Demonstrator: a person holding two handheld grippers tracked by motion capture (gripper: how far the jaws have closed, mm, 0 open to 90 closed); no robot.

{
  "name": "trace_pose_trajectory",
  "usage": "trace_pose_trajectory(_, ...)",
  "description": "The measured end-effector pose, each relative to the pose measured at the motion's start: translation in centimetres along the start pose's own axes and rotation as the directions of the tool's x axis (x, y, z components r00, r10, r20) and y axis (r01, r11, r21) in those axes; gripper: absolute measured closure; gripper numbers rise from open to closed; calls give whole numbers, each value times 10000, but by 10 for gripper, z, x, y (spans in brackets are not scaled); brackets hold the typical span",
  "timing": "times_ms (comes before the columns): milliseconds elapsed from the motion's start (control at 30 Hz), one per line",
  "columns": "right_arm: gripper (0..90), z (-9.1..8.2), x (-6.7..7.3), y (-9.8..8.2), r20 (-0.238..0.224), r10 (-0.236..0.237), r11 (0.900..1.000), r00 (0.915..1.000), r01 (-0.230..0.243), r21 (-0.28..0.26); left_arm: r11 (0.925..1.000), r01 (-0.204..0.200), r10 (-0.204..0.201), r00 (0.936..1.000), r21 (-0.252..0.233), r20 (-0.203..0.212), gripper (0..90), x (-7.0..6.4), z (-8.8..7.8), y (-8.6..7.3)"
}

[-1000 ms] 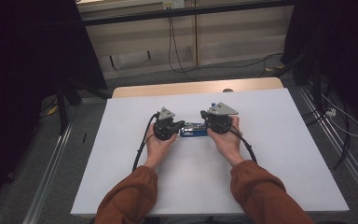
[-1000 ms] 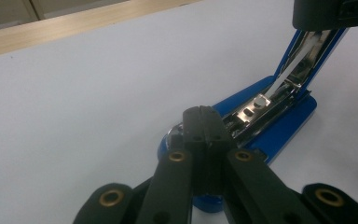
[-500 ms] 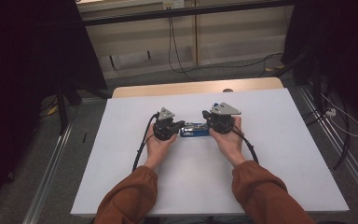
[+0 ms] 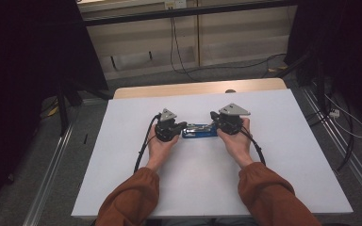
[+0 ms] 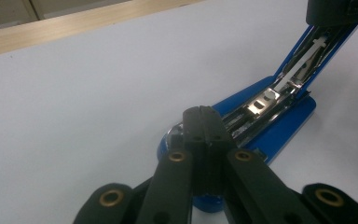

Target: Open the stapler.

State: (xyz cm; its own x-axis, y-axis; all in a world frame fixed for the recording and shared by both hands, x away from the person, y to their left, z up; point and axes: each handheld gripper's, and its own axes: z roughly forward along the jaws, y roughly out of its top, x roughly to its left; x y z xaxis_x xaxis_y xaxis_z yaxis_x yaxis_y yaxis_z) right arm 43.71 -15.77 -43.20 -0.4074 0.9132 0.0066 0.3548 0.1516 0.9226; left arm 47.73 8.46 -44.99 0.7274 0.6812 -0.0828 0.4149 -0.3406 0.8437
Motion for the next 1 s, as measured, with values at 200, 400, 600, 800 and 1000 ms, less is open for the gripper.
trace_pose_trajectory(200,900,-5,-9,-3,-58,162,9999,9999,-162,-14,10000,-2,2,10000,-5,9,900,0,0,0)
trace_pose_trajectory(400,900,-7,-11,-5,52,-102,9999,9999,103,-24,10000,-67,67,10000,-6,2,900,0,0,0)
trace_pose_trajectory(600,900,-11,-20,-12,171,60,9999,9998,-62,138,10000,-91,91,10000,-3,8,900,0,0,0)
trace_pose_trajectory(800,900,-16,-30,-15,270,-36,9995,9996,28,311,10000,-91,91,10000,-6,-17,900,0,0,-1)
trace_pose_trajectory(1000,900,-20,-36,-18,272,-98,9992,9996,88,397,10000,-87,87,10000,-1,-2,900,0,0,-1)
